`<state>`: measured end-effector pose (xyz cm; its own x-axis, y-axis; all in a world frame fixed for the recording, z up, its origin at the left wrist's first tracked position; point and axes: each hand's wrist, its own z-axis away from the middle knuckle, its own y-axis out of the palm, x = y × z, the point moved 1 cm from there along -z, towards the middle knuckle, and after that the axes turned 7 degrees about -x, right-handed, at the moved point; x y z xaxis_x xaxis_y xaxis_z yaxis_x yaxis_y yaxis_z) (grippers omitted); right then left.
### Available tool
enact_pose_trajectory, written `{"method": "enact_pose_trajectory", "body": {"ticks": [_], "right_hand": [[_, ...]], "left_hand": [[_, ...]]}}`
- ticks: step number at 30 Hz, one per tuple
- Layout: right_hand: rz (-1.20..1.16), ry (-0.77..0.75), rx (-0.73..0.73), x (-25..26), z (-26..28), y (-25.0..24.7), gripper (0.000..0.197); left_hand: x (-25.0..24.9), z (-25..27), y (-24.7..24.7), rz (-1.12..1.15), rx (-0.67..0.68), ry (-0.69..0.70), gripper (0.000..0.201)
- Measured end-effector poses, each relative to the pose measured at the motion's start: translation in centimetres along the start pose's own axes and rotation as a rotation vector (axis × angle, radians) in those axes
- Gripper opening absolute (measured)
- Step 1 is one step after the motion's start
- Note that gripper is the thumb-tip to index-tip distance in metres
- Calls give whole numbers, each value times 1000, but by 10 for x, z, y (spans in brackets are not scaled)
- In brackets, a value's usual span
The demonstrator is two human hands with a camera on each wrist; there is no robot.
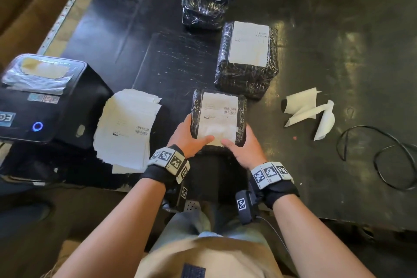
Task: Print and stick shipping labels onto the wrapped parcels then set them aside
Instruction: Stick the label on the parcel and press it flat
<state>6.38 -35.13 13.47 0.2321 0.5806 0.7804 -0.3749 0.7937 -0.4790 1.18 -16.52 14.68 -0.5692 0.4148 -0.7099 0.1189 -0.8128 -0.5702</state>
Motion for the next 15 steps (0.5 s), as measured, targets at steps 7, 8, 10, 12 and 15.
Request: {"method": "enact_pose_trajectory", "body": {"ticks": [7,8,10,12,15], "right_hand": [[37,-29,144,2,-8,-14,76],[42,-29,166,2,-11,-15,76],[41,-47,178,4,-14,-15,77],[30,-56,149,4,-13,-11,76],[28,-51,109,-1,-13,-5,76]], "left_hand": [[8,-4,-15,32,143,41,75],[10,-6,-18,30,159,45,77],[10,-6,-20,23,170,50,79],[9,-6,-19,22,152,62,81],[10,-7,-15,8,118,81,83]]}}
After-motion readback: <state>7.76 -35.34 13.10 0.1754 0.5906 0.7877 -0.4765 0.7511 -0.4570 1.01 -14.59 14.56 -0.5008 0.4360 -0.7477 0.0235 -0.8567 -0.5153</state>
